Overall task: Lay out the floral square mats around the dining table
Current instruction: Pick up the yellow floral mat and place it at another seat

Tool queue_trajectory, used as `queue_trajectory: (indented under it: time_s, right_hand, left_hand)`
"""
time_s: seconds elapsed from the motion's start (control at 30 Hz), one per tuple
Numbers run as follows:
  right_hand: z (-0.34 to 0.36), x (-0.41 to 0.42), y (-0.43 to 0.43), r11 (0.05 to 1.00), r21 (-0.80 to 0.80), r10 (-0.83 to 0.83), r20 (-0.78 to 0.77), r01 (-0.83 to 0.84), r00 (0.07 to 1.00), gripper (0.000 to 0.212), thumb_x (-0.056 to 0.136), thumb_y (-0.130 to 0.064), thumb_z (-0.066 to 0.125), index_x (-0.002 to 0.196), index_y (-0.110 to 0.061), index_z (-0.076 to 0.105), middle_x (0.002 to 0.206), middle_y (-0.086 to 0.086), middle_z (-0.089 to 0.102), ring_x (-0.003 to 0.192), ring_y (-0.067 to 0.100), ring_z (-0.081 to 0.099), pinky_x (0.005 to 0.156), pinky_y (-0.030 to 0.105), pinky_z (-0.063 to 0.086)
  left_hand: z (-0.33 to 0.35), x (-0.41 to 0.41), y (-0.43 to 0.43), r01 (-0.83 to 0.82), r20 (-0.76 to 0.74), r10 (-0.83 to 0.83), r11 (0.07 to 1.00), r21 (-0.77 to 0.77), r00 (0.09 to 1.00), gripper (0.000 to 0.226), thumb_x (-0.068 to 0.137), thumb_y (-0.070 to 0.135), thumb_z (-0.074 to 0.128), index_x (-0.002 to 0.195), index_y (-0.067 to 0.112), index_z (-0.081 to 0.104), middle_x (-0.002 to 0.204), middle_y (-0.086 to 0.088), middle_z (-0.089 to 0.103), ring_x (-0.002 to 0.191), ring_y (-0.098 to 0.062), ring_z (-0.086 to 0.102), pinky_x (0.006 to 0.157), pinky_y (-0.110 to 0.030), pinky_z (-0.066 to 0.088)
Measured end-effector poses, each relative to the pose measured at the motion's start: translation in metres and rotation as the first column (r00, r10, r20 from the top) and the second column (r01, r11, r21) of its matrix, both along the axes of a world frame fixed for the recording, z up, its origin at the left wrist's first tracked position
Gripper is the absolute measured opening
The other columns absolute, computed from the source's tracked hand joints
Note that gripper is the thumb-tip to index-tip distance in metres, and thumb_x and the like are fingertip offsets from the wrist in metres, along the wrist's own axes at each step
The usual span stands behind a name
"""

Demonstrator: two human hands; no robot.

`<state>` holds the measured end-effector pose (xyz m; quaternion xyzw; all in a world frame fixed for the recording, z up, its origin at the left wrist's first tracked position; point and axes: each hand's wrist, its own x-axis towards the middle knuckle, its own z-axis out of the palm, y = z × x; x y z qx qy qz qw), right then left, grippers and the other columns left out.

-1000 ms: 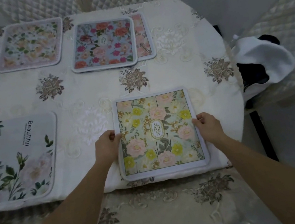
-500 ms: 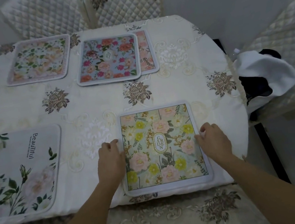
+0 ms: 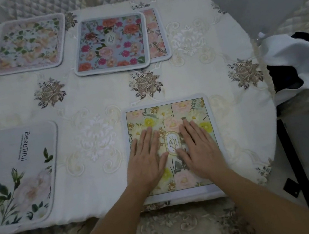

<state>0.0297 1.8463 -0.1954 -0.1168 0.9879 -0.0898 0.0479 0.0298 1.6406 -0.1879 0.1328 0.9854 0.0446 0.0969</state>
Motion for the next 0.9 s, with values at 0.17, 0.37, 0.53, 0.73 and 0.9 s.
queue_trajectory:
  time_s: [0.17,0.37,0.53,0.73,0.9]
  right_hand:
    - [0.000,0.002,0.015,0.995,-0.013,-0.094,0.001,0.094,0.996,0.071,0.100,-0.055,0.029,0.156,-0.013,0.014,0.164,0.005,0.009,0.151,0.018,0.002,0.122,0.041,0.014]
    - [0.006,0.002,0.020,0.995,-0.026,-0.092,0.043,0.093,0.995,0.072,0.100,-0.058,0.025,0.156,-0.016,0.011,0.164,0.001,0.006,0.151,0.016,-0.001,0.122,0.038,0.009]
    - [0.019,-0.002,0.029,0.995,-0.081,-0.052,0.154,0.065,0.987,0.073,0.097,-0.059,0.013,0.156,-0.019,0.008,0.164,-0.001,0.003,0.151,0.016,-0.003,0.122,0.040,0.012]
    - [0.050,0.001,0.047,0.991,-0.089,-0.084,0.136,0.096,0.987,0.061,0.102,-0.044,0.034,0.154,-0.014,0.020,0.161,0.008,0.019,0.149,0.025,0.012,0.122,0.035,0.012]
    - [0.071,-0.002,0.059,0.993,-0.034,-0.107,0.142,0.112,0.984,0.061,0.102,-0.046,0.032,0.154,-0.018,0.018,0.162,0.007,0.017,0.150,0.024,0.012,0.120,0.038,0.016]
  left_hand:
    - [0.001,0.001,-0.001,-0.023,0.009,0.023,0.999,0.028,1.000,0.072,0.101,0.057,0.014,0.155,0.016,-0.010,0.164,-0.005,-0.015,0.149,-0.016,-0.017,0.123,-0.044,0.007]
    - [0.005,0.000,-0.004,-0.020,0.042,0.019,0.999,0.027,0.999,0.072,0.100,0.060,0.008,0.154,0.019,-0.016,0.162,-0.002,-0.022,0.148,-0.015,-0.023,0.123,-0.042,0.001]
    - [0.015,-0.001,-0.003,-0.020,0.076,0.020,1.000,-0.005,0.997,0.070,0.098,0.060,0.004,0.154,0.022,-0.016,0.162,-0.003,-0.022,0.148,-0.018,-0.022,0.123,-0.042,-0.001]
    - [0.037,0.003,-0.014,-0.037,0.102,0.045,0.997,-0.074,0.994,0.067,0.099,0.057,0.010,0.155,0.025,-0.008,0.163,-0.004,-0.014,0.150,-0.021,-0.013,0.122,-0.044,-0.001]
    - [0.063,-0.002,-0.022,-0.056,0.075,0.064,0.994,-0.093,0.995,0.065,0.100,0.053,0.016,0.156,0.024,-0.001,0.165,-0.005,-0.007,0.151,-0.022,-0.006,0.122,-0.045,0.004]
